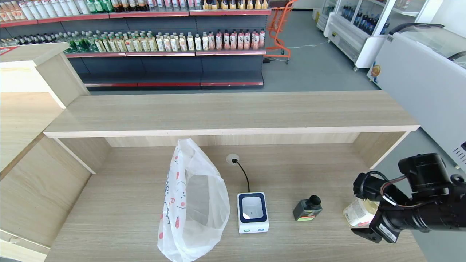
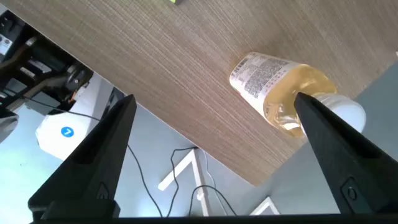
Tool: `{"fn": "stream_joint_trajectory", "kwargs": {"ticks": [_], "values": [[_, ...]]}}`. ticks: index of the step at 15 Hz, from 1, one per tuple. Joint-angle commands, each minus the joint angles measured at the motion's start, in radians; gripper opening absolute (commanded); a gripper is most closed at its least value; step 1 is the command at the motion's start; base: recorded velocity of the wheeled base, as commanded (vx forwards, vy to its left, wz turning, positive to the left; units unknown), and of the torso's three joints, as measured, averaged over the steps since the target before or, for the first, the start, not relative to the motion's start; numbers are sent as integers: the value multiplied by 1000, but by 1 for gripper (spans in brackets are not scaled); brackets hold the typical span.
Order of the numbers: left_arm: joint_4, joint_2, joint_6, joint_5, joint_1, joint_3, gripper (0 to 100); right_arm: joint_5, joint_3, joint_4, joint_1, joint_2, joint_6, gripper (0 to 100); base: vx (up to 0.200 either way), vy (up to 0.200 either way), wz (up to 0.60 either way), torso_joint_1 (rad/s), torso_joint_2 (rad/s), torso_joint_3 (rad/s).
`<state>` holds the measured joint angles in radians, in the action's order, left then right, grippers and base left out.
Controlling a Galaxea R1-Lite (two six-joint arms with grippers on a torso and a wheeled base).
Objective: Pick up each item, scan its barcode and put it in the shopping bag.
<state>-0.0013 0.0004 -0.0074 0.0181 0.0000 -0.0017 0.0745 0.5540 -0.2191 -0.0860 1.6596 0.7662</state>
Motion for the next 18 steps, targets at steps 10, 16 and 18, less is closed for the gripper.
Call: {"fn": "stream_joint_trajectory", "kwargs": {"ticks": [10, 16, 18], "values": [[0, 0, 0, 0, 0, 0, 100, 263, 52, -170, 11, 310, 105, 100, 0, 0, 0, 0, 0, 0], [0, 0, 0, 0, 0, 0, 100, 303, 165, -175, 9, 408, 130, 100, 0, 0, 0, 0, 0, 0], [0, 0, 0, 0, 0, 0, 100, 329, 191, -184, 3, 437, 130, 100, 0, 0, 0, 0, 0, 0]]}}
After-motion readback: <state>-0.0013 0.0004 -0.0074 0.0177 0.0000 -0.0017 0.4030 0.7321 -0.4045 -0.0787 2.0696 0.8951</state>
